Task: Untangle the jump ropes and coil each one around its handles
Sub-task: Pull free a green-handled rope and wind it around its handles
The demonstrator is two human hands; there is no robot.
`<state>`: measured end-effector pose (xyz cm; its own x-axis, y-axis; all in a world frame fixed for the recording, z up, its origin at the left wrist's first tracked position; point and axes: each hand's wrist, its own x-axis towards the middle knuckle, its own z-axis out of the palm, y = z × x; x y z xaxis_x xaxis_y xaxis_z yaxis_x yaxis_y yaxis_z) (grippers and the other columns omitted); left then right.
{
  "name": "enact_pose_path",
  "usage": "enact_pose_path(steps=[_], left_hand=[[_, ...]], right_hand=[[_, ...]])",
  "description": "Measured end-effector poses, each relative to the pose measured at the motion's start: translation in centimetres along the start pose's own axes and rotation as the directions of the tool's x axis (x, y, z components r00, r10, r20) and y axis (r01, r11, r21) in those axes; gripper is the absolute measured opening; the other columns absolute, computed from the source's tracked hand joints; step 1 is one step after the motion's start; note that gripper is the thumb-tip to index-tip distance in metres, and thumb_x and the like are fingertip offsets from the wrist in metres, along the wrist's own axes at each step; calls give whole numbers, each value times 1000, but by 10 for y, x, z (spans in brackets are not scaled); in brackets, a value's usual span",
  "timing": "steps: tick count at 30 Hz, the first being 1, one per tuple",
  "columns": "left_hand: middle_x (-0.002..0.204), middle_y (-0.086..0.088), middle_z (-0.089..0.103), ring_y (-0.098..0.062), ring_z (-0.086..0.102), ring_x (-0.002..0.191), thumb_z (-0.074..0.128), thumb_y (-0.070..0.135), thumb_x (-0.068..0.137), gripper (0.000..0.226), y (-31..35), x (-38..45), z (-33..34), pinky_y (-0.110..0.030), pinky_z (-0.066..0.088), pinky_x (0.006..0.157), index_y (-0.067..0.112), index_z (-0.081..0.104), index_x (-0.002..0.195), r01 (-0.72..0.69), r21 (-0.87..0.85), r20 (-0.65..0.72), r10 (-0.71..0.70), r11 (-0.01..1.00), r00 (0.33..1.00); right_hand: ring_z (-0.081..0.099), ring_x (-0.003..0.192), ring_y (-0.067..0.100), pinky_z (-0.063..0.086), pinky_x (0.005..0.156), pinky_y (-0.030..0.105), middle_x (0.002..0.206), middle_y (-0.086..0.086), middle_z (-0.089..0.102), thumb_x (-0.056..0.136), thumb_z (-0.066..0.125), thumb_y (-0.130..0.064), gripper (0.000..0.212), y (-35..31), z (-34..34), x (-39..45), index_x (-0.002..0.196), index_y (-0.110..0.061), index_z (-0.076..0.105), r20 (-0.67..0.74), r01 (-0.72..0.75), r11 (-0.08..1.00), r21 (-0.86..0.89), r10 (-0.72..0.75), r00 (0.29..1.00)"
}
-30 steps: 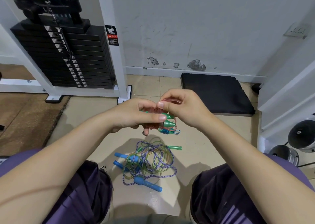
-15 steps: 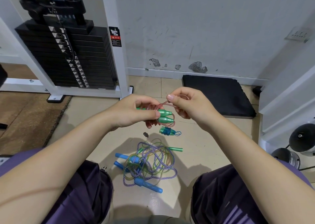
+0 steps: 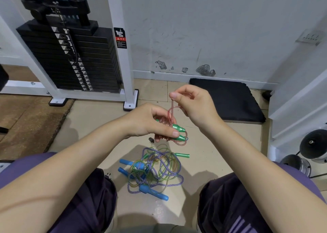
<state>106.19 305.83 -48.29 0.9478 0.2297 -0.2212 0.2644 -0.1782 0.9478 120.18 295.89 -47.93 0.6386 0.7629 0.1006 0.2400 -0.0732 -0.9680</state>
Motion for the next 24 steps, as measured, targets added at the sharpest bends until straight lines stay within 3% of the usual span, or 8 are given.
enact_pose_path(steps=[3, 8, 12, 15, 19, 21, 24], left_hand=[[83, -28, 70, -31, 59, 62, 85, 28, 60, 42, 2, 1, 2, -39, 50, 66, 3, 73, 92, 9, 9, 5, -9, 1000, 1000], [73, -15, 71, -28, 58, 56, 79, 13, 79, 12, 0, -1, -8, -17, 43, 49, 9, 74, 90, 31, -29, -58, -32, 999, 998], [69, -14, 69, -24, 56, 52, 77, 12, 82, 14, -2, -4, -10, -23, 49, 55, 2, 74, 90, 50, 18, 21, -51, 999, 998], [65, -6, 70, -17, 56, 48, 76, 16, 84, 11, -3, -5, -8, -16, 43, 49, 6, 75, 88, 81, 52, 6, -82, 995, 997], [71, -1, 73, -18, 58, 51, 75, 32, 83, 14, -5, -3, -16, -20, 27, 45, 19, 77, 86, 110, 72, -102, -102, 991, 990], [71, -2, 73, -20, 58, 51, 74, 33, 84, 14, -6, -1, -17, -23, 23, 45, 19, 76, 85, 110, 68, -139, -100, 992, 985], [71, -3, 74, -20, 58, 51, 73, 30, 86, 12, -6, 0, -16, -22, 22, 43, 18, 76, 86, 98, 58, -142, -89, 993, 986]], right_hand=[[34, 40, 4, 30, 42, 15, 42, -10, 42, 86, 73, -15, 15, 1, -2, 3, 73, -14, 65, -44, -8, 1000, 4, 8, 999], [30, 39, 8, 24, 38, 16, 46, -5, 42, 86, 73, -19, 21, -2, -8, 4, 73, -9, 61, -57, -103, 983, 154, 113, 992], [25, 42, 12, 23, 42, 19, 52, 2, 34, 87, 70, -33, 44, 1, -17, 9, 58, -16, 42, -45, -210, 931, 298, 234, 971], [23, 46, 13, 23, 44, 21, 54, -2, 28, 86, 68, -41, 49, 2, -20, 10, 58, -21, 34, 69, -318, 891, 323, 313, 947], [38, 54, 11, 32, 56, 23, 62, -5, 42, 80, 70, -24, 19, 5, -24, 8, 69, -20, 55, 370, -405, 845, 350, 272, 888], [48, 57, 12, 39, 57, 23, 68, -3, 54, 82, 68, -11, 10, 8, -22, 6, 80, -15, 59, 418, -377, 873, 310, 231, 878], [58, 58, 14, 47, 56, 21, 70, 2, 63, 86, 63, 3, 11, 12, -15, 5, 89, -7, 62, 375, -322, 903, 284, 204, 904]])
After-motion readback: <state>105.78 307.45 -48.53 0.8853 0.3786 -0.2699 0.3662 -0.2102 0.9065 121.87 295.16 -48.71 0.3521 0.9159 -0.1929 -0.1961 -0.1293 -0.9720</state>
